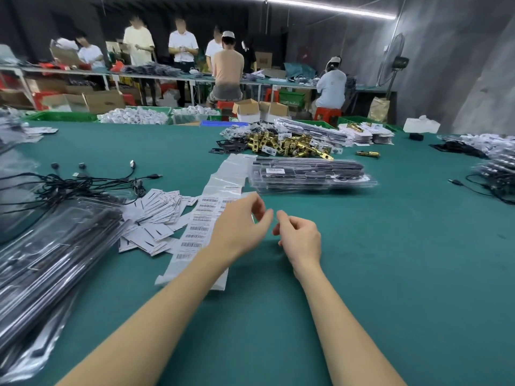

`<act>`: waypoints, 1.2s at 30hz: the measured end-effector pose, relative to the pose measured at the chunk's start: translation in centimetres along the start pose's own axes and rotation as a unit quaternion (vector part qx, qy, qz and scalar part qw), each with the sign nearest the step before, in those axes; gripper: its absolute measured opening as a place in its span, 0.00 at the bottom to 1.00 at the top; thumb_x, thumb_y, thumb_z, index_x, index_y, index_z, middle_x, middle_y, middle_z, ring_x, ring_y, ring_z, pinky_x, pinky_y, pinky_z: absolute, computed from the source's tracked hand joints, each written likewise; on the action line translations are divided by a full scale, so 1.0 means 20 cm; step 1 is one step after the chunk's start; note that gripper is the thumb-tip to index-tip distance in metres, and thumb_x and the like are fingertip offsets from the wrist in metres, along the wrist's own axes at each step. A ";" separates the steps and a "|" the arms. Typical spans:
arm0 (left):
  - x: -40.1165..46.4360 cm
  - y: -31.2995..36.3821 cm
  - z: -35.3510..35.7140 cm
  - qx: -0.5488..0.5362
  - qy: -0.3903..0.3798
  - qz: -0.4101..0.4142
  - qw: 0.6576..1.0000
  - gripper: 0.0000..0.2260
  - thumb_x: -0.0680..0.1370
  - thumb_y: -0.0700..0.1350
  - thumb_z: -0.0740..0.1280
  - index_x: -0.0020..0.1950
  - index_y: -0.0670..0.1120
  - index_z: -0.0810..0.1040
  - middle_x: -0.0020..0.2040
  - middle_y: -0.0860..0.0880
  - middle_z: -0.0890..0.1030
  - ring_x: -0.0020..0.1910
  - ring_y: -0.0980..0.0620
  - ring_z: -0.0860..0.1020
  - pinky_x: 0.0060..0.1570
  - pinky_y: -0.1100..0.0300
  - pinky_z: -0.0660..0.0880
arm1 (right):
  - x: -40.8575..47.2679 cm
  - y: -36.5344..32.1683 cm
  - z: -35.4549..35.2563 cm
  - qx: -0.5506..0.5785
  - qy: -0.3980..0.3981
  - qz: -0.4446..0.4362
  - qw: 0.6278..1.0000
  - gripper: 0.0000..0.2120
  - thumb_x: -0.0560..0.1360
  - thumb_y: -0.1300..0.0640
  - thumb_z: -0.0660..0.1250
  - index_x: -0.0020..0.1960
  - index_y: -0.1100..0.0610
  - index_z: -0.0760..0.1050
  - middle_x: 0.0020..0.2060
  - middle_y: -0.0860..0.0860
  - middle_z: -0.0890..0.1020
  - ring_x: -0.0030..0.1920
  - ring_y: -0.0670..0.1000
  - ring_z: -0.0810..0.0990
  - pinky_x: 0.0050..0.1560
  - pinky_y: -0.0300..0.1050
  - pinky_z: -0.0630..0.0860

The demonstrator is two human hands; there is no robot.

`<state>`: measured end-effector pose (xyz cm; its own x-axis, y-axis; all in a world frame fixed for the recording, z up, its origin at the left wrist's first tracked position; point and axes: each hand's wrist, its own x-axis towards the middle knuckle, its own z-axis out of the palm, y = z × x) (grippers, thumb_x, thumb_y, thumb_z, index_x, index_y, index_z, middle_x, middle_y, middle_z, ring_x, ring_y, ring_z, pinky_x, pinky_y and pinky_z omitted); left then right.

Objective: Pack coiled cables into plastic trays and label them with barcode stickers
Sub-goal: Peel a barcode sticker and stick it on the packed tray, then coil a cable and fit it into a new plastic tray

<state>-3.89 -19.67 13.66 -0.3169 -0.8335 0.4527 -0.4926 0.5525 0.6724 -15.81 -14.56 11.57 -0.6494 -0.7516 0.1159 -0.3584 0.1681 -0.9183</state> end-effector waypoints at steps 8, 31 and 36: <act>-0.15 -0.20 -0.09 0.183 -0.054 0.019 0.982 0.10 0.77 0.56 0.66 0.43 0.51 0.73 0.41 0.56 0.80 0.44 0.52 0.77 0.41 0.56 0.73 | -0.01 0.02 0.03 -0.143 -0.010 -0.063 0.988 0.19 0.73 0.38 0.62 0.36 0.50 0.81 0.32 0.44 0.82 0.41 0.53 0.80 0.41 0.44 0.72; -0.11 -0.25 -0.26 -0.520 0.173 -0.294 0.783 0.16 0.81 0.51 0.65 0.35 0.47 0.71 0.30 0.52 0.72 0.27 0.54 0.69 0.29 0.63 0.67 | -0.24 -0.22 0.25 -0.034 -0.130 -0.208 0.969 0.02 0.74 0.55 0.70 0.46 0.48 0.79 0.36 0.41 0.82 0.37 0.39 0.79 0.37 0.26 0.70; -0.13 -0.30 -0.31 -0.670 0.182 -0.324 0.642 0.18 0.83 0.52 0.58 0.34 0.49 0.68 0.32 0.51 0.72 0.31 0.51 0.73 0.41 0.58 0.72 | -0.37 -0.36 0.48 0.011 -0.163 -0.224 0.961 0.04 0.73 0.58 0.69 0.45 0.50 0.79 0.36 0.42 0.82 0.40 0.41 0.79 0.40 0.29 0.72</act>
<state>4.96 -20.71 12.14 -0.0661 -0.9700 -0.2341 0.7929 -0.1935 0.5779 -2.02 -16.25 13.72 -0.1865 -0.9061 0.3796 -0.5365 -0.2298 -0.8120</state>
